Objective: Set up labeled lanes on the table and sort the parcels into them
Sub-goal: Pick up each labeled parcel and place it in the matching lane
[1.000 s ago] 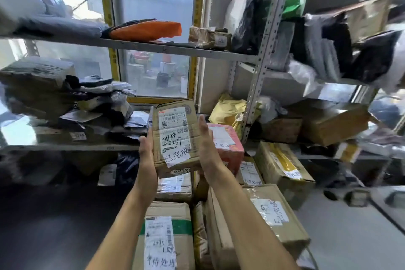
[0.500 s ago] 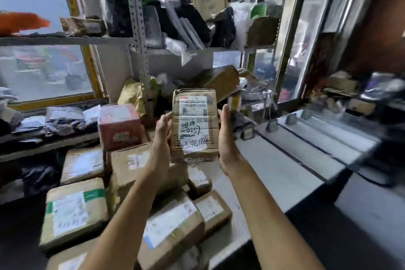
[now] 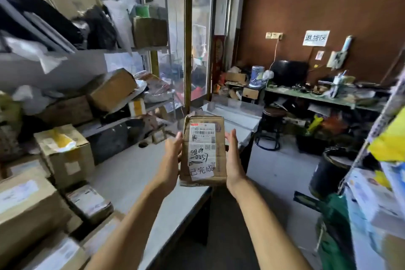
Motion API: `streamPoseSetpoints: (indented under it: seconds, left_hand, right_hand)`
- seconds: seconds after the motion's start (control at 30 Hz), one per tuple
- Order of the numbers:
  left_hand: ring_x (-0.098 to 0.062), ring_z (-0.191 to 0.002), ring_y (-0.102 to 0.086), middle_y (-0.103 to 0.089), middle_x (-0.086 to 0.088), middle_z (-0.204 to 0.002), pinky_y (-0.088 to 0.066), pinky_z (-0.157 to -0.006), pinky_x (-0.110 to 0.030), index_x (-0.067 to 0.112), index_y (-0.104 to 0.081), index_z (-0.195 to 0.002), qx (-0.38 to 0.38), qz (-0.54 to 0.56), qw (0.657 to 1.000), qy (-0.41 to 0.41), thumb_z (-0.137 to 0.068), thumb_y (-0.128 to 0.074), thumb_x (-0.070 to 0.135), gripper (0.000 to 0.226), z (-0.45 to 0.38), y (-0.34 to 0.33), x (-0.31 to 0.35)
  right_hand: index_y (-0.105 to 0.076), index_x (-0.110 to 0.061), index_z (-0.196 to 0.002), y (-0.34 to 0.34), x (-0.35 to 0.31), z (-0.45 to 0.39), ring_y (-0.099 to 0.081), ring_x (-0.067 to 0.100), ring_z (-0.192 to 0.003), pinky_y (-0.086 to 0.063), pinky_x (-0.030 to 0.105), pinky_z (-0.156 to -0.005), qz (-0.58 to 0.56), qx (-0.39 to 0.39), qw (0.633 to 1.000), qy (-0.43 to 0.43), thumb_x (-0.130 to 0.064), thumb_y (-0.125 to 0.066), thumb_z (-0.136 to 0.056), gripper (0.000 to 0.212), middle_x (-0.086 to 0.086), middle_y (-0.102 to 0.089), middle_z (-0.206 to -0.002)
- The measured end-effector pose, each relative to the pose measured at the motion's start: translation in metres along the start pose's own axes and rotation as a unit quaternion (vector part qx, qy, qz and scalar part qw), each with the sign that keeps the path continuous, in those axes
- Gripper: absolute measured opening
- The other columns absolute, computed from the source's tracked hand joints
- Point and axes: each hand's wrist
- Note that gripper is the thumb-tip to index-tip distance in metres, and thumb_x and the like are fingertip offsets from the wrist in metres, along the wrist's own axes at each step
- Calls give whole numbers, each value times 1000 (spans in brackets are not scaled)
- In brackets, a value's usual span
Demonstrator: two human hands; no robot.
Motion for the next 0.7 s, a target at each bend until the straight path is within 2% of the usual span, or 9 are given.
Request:
streamPoseSetpoints:
  seconds: [0.1, 0.13, 0.2, 0.23, 0.33, 0.4, 0.47, 0.53, 0.7]
  left_hand:
    - [-13, -97, -73, -77, 1, -104, -59, -86, -45, 29, -77, -102, -42, -17, 999, -17, -99, -36, 62, 53, -34, -37, -10]
    - [-18, -101, -72, -75, -5, -110, -59, -87, -47, 23, -74, -108, -45, -19, 999, -19, -91, -43, 73, 61, -47, -47, -15]
    - [-27, -113, -67, -63, -17, -126, -59, -90, -51, 8, -59, -127, -55, -22, 998, -12, -72, -50, 92, 100, -83, -64, -32]
    - [-27, -112, -67, -63, -18, -127, -60, -89, -49, 6, -56, -130, -69, -22, 997, -10, -70, -49, 93, 105, -100, -73, -38]
    - [-9, -88, -74, -78, -1, -99, -61, -71, -27, 11, -66, -114, -111, -19, 994, -14, -99, -36, 65, 64, -147, -105, -48]
    - [-1, -75, -73, -78, 11, -84, -56, -60, -17, 17, -68, -105, -135, -12, 991, -17, -103, -31, 50, 50, -180, -128, -52]
    - [-3, -81, -74, -79, 3, -97, -57, -63, -18, 14, -64, -113, -137, -13, 990, -11, -91, -41, 72, 67, -218, -145, -60]
    - [-11, -97, -72, -68, -10, -121, -57, -68, -23, 9, -54, -129, -137, -14, 990, 18, -68, -46, 95, 106, -257, -160, -65]
    - [-5, -92, -72, -64, -12, -123, -56, -66, -15, 6, -47, -133, -154, -8, 988, 20, -64, -43, 98, 116, -316, -200, -73]
  right_hand:
    - [-40, -60, -147, 44, 12, -33, -25, 19, -156, -17, 63, -124, -8, 23, 1000, -5, -102, -34, -74, 85, -11, -40, -162]
    - [-42, -59, -147, 58, 16, -45, -27, 21, -155, -20, 63, -124, -11, 27, 1000, -9, -101, -35, -75, 84, -9, -39, -162]
    - [-42, -62, -145, 85, 25, -74, -21, 20, -157, -16, 64, -124, 0, 43, 999, -22, -102, -34, -74, 82, -7, -35, -165]
    - [-41, -64, -144, 96, 27, -87, -16, 18, -158, -12, 64, -124, 8, 50, 998, -27, -103, -33, -73, 82, -7, -34, -165]
    - [-41, -65, -144, 127, 29, -127, -15, 17, -158, -13, 63, -125, 15, 79, 996, -31, -105, -33, -70, 85, -4, -36, -164]
    - [-42, -63, -144, 148, 29, -153, -22, 20, -156, -18, 64, -124, 19, 110, 993, -39, -106, -34, -67, 88, 0, -39, -161]
    - [-45, -61, -143, 168, 27, -181, -31, 22, -152, -24, 62, -122, 24, 125, 991, -45, -106, -35, -67, 89, 2, -43, -158]
    - [-45, -61, -143, 190, 22, -212, -28, 22, -154, -25, 63, -122, 23, 121, 992, -39, -104, -36, -69, 86, 2, -43, -159]
    - [-42, -67, -142, 247, 32, -278, -10, 20, -159, -12, 68, -123, 32, 147, 987, -61, -106, -35, -66, 85, -1, -32, -166]
Point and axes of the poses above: each hand's wrist, its own z-axis away from the middle knuckle, its own y-axis out of the back of the hand, x = y × z
